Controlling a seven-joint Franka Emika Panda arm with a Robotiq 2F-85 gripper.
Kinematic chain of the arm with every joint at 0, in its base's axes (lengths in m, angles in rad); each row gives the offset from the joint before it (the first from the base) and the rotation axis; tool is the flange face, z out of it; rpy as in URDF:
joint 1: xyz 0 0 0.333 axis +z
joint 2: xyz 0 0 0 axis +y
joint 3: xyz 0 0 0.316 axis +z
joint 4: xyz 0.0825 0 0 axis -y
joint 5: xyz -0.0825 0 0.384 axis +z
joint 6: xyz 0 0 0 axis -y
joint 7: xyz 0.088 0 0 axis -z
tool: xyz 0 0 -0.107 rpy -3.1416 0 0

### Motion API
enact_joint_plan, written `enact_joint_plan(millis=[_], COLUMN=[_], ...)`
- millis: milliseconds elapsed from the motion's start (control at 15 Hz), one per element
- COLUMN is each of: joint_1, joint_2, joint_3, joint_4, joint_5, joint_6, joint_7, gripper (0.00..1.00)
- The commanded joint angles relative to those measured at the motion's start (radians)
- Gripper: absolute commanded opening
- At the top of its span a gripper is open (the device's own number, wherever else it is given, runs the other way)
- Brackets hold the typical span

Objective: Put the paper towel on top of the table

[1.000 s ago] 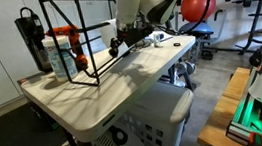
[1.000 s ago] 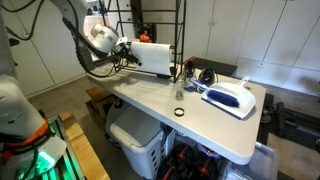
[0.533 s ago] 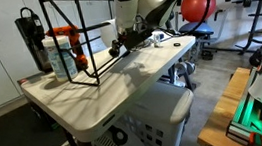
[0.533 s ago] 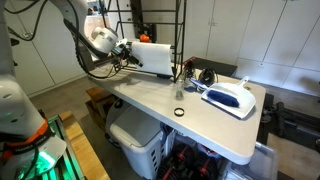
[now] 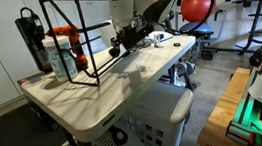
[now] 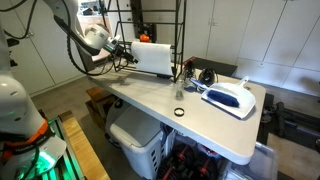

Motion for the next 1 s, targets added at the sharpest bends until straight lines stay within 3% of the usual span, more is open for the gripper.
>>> enact_joint_plan(millis=[0, 67, 200, 733, 933], joint_1=[0.035, 0.038, 0.034, 0.033, 0.043], joint_2=[-0.039, -0.038, -0.032, -0.037, -0.048], joint_3=[-0.007, -0.009, -0.013, -0.019, -0.016], joint_4=[-0.028, -0.024, -0.014, -0.018, -0.027], joint_5=[0.039, 0.029, 0.025, 0.057, 0.06], joint_6=[-0.075, -0.082, -0.082, -0.079, -0.095], joint_7=[-0.005, -0.001, -0.01, -0.021, -0.011], gripper=[0.96, 0.74, 0.7, 0.08, 0.0])
